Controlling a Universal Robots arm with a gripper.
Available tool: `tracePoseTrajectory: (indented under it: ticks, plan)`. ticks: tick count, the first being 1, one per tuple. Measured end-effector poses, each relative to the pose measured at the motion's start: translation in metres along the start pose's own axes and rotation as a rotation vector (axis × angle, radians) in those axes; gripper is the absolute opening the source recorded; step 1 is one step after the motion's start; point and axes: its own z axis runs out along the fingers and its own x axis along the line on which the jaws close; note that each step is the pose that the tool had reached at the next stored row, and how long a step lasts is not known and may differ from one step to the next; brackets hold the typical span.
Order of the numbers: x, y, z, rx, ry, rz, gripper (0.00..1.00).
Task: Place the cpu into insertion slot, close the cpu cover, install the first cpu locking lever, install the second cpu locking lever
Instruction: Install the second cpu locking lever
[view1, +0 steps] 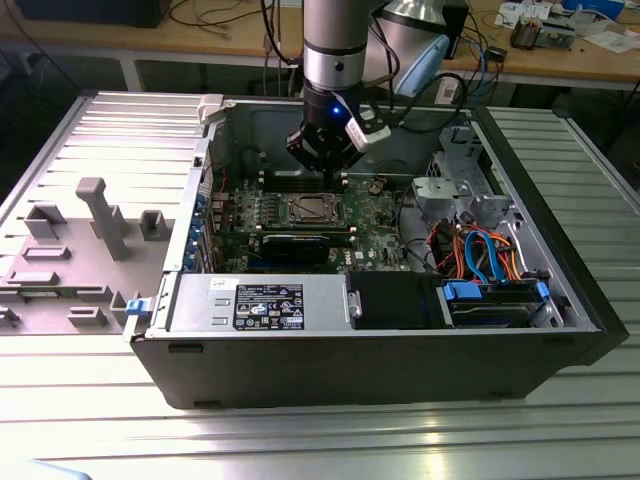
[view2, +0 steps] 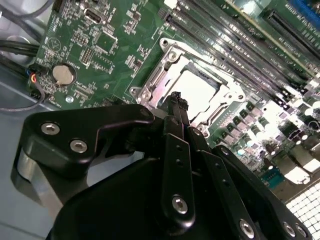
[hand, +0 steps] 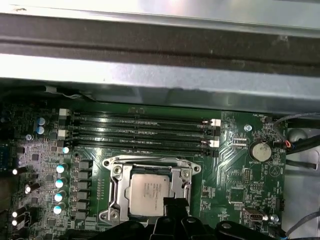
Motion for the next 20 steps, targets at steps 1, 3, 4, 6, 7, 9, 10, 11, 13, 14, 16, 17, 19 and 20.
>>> tracePoseTrajectory:
  ticks: [1, 3, 4, 6, 7, 9, 10, 11, 13, 14, 16, 17, 19, 20]
  plan:
    - [0.0001, -0.002, 0.0001, 0.0002, 0.0001, 0.0, 0.11]
    - [0.0004, -0.0063, 0.0005, 0.003, 0.0003, 0.0, 0.11]
    - [0.0006, -0.0079, 0.0006, 0.0052, 0.0006, 0.0, 0.11]
    - [0.0008, -0.0113, 0.0011, 0.0096, 0.0014, 0.0, 0.11]
    - [0.0008, -0.012, 0.0011, 0.0109, 0.0024, 0.0, 0.11]
    - [0.0008, -0.0125, 0.0012, 0.0118, 0.0129, -0.001, 0.11]
    - [0.0008, -0.0126, 0.0011, 0.0115, 0.0224, -0.001, 0.11]
    - [0.0007, -0.0126, 0.0011, 0.011, 0.0297, -0.001, 0.11]
    - [0.0008, -0.0127, 0.0007, 0.0109, 0.0319, -0.001, 0.11]
    - [0.0007, -0.0127, -0.0009, 0.0107, 0.0318, -0.001, 0.11]
    - [0.0005, -0.0128, -0.0074, 0.0108, 0.0319, -0.001, 0.11]
    - [0.0004, -0.0129, -0.0093, 0.0108, 0.0319, -0.001, 0.11]
    - [0.0004, -0.0129, -0.0101, 0.0108, 0.0318, -0.001, 0.11]
    - [0.0003, -0.013, -0.0101, 0.0109, 0.0318, -0.001, 0.11]
